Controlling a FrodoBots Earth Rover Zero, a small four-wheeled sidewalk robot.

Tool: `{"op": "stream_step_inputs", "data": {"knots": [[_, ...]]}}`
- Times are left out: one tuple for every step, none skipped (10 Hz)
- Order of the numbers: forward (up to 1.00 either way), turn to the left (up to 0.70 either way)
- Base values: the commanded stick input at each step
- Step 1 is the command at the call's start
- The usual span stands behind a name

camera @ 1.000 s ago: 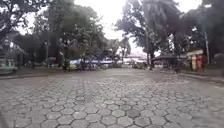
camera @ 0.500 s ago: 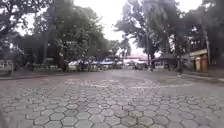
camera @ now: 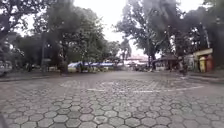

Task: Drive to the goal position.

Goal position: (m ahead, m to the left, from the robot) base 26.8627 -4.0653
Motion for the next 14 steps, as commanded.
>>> {"op": "stream_step_inputs", "data": {"knots": [[0.66, 0.00], [0.67, 0.00], [0.67, 0.00], [0.67, 0.00], [0.67, 0.00], [0.67, 0.00], [0.67, 0.00], [0.67, 0.00], [0.67, 0.00], [0.67, 0.00], [0.67, 0.00], [0.68, 0.00], [0.69, 0.00], [0.70, 0.00]]}}
